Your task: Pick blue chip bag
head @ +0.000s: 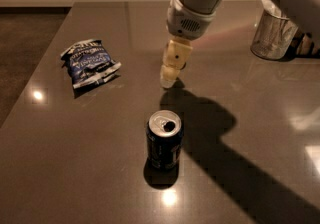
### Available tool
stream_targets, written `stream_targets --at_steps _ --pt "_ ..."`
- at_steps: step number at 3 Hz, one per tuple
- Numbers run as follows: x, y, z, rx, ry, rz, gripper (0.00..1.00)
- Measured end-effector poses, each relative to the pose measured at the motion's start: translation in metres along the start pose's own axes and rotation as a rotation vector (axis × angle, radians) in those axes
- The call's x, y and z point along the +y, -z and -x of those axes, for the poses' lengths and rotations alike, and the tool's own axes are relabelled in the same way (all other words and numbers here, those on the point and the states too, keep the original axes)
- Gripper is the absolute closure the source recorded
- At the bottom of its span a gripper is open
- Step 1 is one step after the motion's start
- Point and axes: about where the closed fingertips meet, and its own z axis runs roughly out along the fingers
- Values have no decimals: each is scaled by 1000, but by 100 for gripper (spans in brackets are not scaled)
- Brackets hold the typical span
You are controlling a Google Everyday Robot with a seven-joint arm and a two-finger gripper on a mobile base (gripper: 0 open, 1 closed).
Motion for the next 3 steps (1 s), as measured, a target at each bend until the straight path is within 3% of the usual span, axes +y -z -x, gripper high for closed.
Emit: stream_targets --at_steps 2,3 --pt "-41 -61 88 -92 -5 10 0" --pt "-40 -85 114 -104 5 35 0"
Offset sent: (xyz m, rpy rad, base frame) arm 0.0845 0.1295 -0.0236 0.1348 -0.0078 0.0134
